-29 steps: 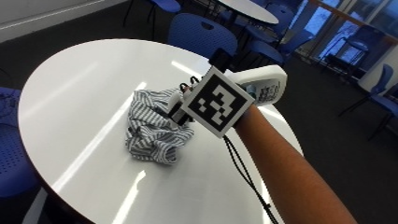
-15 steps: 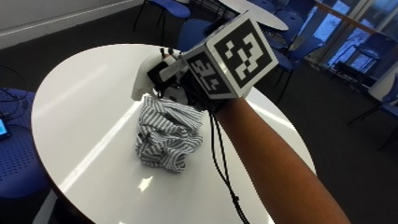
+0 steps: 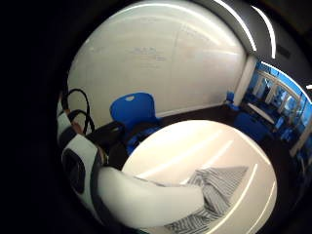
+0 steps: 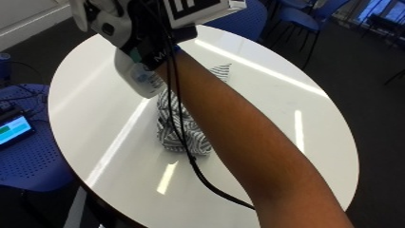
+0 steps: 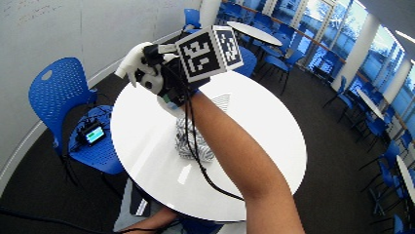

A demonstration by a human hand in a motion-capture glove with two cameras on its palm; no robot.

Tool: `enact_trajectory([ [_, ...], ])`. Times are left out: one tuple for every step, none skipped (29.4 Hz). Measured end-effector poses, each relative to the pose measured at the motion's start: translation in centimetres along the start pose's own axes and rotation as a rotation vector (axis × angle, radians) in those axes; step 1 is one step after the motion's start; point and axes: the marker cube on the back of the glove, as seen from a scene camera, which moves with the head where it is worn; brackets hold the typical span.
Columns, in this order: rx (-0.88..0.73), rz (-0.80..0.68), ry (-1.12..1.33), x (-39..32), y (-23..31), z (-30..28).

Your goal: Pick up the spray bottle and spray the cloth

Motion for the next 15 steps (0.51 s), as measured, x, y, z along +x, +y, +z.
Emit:
enact_trajectory([
  [0.005,0.014,-0.037,-0.4,-0.5,0.4],
  [0.011,0.030,-0.076,-0.7,-1.0,0.8],
  [0.020,0.049,-0.118,-1.1,-1.5,1.2],
  [0.033,0.071,-0.162,-1.4,-1.8,1.6],
  [0.050,0.097,-0.205,-1.6,-2.1,2.0],
  [0.069,0.125,-0.243,-1.8,-2.3,2.4],
  [0.089,0.155,-0.276,-1.9,-2.4,2.8],
  [0.109,0.188,-0.303,-1.9,-2.3,3.2],
  [0.128,0.222,-0.325,-1.8,-2.1,3.5],
  [0.147,0.257,-0.345,-1.6,-1.9,3.9],
  [0.165,0.293,-0.362,-1.3,-1.6,4.4],
  [0.181,0.328,-0.378,-1.0,-1.3,4.8],
  [0.195,0.362,-0.394,-0.6,-1.1,5.3],
  [0.207,0.392,-0.408,-0.1,-0.8,5.7],
  [0.217,0.416,-0.415,0.4,-0.7,6.1],
])
